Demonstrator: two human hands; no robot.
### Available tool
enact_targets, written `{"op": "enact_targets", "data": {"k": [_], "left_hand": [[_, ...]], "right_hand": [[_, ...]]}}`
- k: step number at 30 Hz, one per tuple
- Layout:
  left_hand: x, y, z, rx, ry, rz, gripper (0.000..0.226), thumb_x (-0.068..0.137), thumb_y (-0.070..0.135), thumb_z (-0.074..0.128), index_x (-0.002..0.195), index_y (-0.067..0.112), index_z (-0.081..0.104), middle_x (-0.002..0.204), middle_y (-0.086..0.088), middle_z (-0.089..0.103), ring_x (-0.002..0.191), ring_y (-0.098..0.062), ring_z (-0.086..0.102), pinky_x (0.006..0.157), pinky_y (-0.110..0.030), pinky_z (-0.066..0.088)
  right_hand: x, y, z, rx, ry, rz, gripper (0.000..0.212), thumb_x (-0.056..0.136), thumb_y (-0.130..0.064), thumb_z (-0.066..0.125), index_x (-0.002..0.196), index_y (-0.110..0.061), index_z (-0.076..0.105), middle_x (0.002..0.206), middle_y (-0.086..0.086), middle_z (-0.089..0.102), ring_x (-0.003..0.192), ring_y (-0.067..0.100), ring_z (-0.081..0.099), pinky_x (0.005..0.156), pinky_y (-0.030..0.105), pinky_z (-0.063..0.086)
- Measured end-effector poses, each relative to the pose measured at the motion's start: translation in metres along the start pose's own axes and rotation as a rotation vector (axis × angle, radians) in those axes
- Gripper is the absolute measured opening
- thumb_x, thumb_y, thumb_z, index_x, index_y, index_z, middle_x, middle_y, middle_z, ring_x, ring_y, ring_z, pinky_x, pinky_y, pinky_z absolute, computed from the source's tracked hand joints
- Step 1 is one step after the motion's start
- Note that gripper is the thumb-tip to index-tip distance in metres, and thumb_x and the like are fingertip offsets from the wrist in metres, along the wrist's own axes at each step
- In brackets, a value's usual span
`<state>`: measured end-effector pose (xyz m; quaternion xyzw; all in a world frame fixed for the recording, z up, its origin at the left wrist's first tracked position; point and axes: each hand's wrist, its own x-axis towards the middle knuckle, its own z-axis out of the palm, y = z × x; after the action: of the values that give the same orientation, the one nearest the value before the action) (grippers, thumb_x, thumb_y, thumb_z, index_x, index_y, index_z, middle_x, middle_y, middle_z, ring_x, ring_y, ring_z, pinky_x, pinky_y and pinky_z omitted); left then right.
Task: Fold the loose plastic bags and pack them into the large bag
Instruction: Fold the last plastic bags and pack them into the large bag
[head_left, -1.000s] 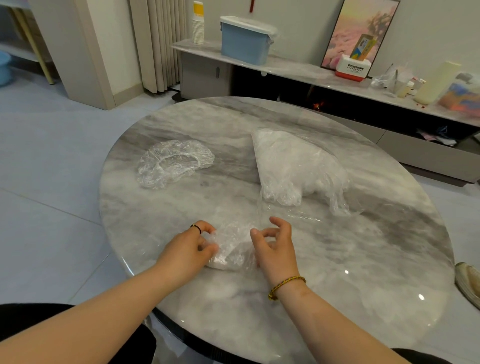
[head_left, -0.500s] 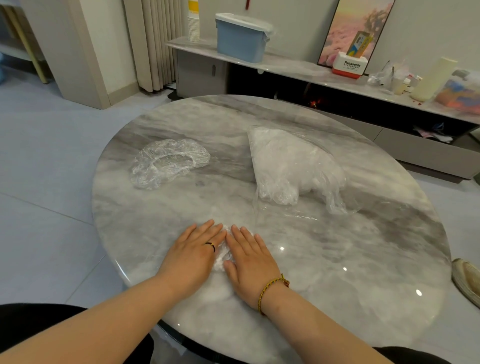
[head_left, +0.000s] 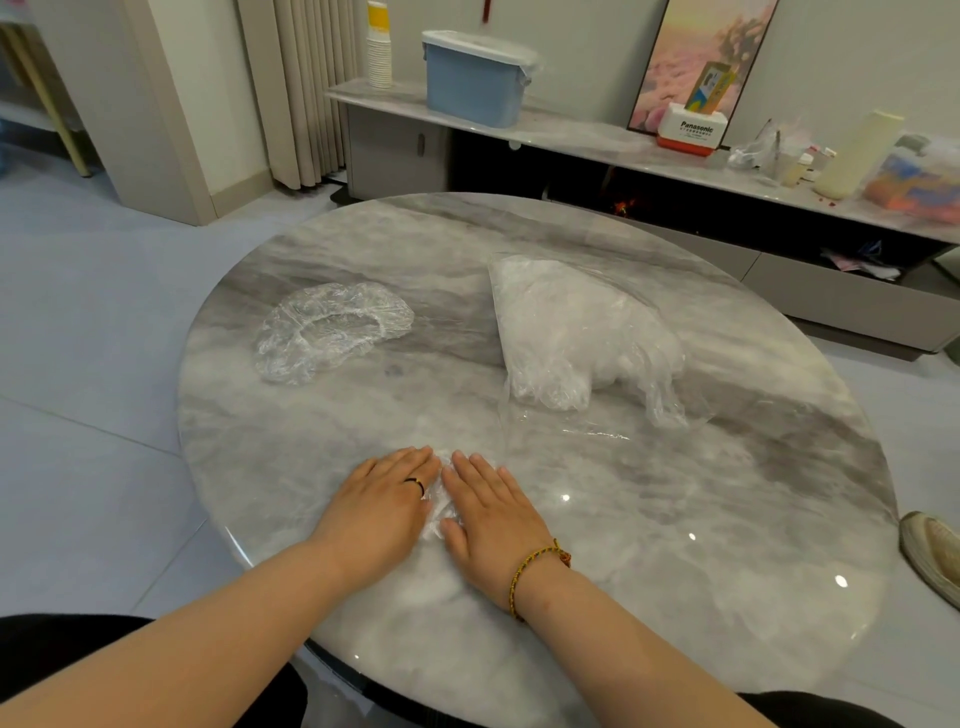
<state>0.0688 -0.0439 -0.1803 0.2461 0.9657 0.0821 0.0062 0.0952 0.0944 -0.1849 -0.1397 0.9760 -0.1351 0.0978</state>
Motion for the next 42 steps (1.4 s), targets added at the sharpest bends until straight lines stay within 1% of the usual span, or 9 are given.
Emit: {"op": "enact_targets", "data": {"k": [3, 7, 11, 14, 19, 22, 30, 35, 42], "left_hand": [[0.008, -0.001, -0.006, -0.104, -0.06, -0.135, 0.066, 0.094, 0.03, 0.046, 0.147, 0.014, 0.012, 0.148, 0.002, 0.031, 0.137, -0.015, 0.027, 0.109, -0.024, 0.022], [0.015, -0.007, -0.014, -0.258, -0.172, -0.323, 0.058, 0.084, 0.032, 0.063, 0.134, 0.012, 0.04, 0.133, -0.002, 0.049, 0.123, -0.019, 0.047, 0.098, -0.026, 0.038], [0.017, -0.005, -0.021, -0.351, -0.16, -0.361, 0.019, 0.084, 0.029, 0.063, 0.095, 0.015, 0.057, 0.099, -0.003, 0.061, 0.101, -0.022, 0.057, 0.076, -0.023, 0.039], [0.02, 0.0, -0.025, -0.635, -0.041, -0.342, 0.029, 0.082, 0.021, 0.067, 0.063, 0.015, 0.045, 0.066, 0.004, 0.046, 0.065, -0.011, 0.049, 0.056, -0.015, 0.033], [0.021, 0.018, -0.04, -0.974, 0.016, -0.235, 0.024, 0.08, 0.009, 0.069, 0.065, 0.018, 0.052, 0.064, 0.005, 0.052, 0.057, -0.003, 0.049, 0.053, -0.006, 0.037], [0.022, 0.032, -0.044, -1.048, 0.008, -0.19, 0.025, 0.079, 0.002, 0.068, 0.067, 0.02, 0.055, 0.065, 0.007, 0.057, 0.051, 0.007, 0.053, 0.054, -0.003, 0.039], [0.035, 0.056, -0.047, -1.086, 0.133, -0.205, 0.018, 0.087, 0.019, 0.059, 0.094, 0.032, 0.051, 0.101, 0.018, 0.047, 0.093, -0.005, 0.052, 0.073, -0.012, 0.039], [0.048, 0.072, -0.03, -0.877, 0.06, -0.265, 0.033, 0.089, 0.024, 0.058, 0.121, 0.026, 0.053, 0.151, 0.001, 0.011, 0.137, -0.014, 0.024, 0.107, -0.02, 0.022], [0.065, 0.078, -0.018, -0.778, -0.067, -0.324, 0.049, 0.095, 0.029, 0.046, 0.141, 0.017, 0.033, 0.152, -0.001, 0.018, 0.139, -0.016, 0.023, 0.11, -0.024, 0.021]], "right_hand": [[-0.002, 0.002, -0.003, 0.153, 0.064, 0.02, 0.071, 0.082, -0.048, 0.018, 0.145, -0.016, 0.026, 0.155, 0.001, 0.014, 0.144, 0.013, 0.006, 0.106, 0.016, -0.009], [-0.007, 0.001, -0.006, 0.295, 0.349, 0.089, 0.064, 0.074, -0.044, 0.043, 0.123, -0.005, 0.056, 0.132, 0.014, 0.05, 0.125, 0.031, 0.044, 0.1, 0.023, 0.023], [-0.01, 0.005, -0.022, 0.459, 0.389, 0.174, 0.048, 0.086, -0.023, 0.062, 0.129, -0.012, 0.046, 0.133, 0.001, 0.039, 0.124, 0.017, 0.036, 0.097, 0.01, 0.024], [-0.013, 0.012, -0.033, 0.577, 0.429, 0.272, 0.052, 0.084, -0.022, 0.065, 0.13, -0.016, 0.042, 0.131, -0.003, 0.04, 0.123, 0.013, 0.036, 0.097, 0.012, 0.026], [-0.016, 0.012, -0.055, 1.024, 0.241, 0.415, 0.061, 0.083, -0.02, 0.066, 0.135, -0.019, 0.035, 0.115, -0.003, 0.042, 0.104, 0.009, 0.045, 0.078, 0.015, 0.039], [-0.019, 0.017, -0.062, 1.102, 0.068, 0.342, 0.021, 0.085, -0.013, 0.064, 0.104, -0.015, 0.057, 0.087, -0.001, 0.054, 0.079, 0.011, 0.053, 0.063, 0.013, 0.042], [-0.024, 0.064, -0.098, 1.182, 0.426, 0.453, 0.027, 0.089, 0.005, 0.049, 0.069, -0.012, 0.052, 0.066, 0.005, 0.05, 0.053, 0.01, 0.051, 0.04, 0.015, 0.046], [-0.014, 0.1, -0.109, 1.19, 0.72, 0.611, 0.013, 0.089, 0.006, 0.042, 0.089, 0.005, 0.056, 0.077, 0.008, 0.047, 0.064, 0.021, 0.044, 0.047, 0.019, 0.047], [0.026, 0.116, -0.102, 0.682, 0.434, 0.54, 0.023, 0.09, -0.001, 0.038, 0.074, -0.017, 0.038, 0.065, -0.004, 0.033, 0.055, 0.006, 0.032, 0.047, 0.015, 0.025]]}}
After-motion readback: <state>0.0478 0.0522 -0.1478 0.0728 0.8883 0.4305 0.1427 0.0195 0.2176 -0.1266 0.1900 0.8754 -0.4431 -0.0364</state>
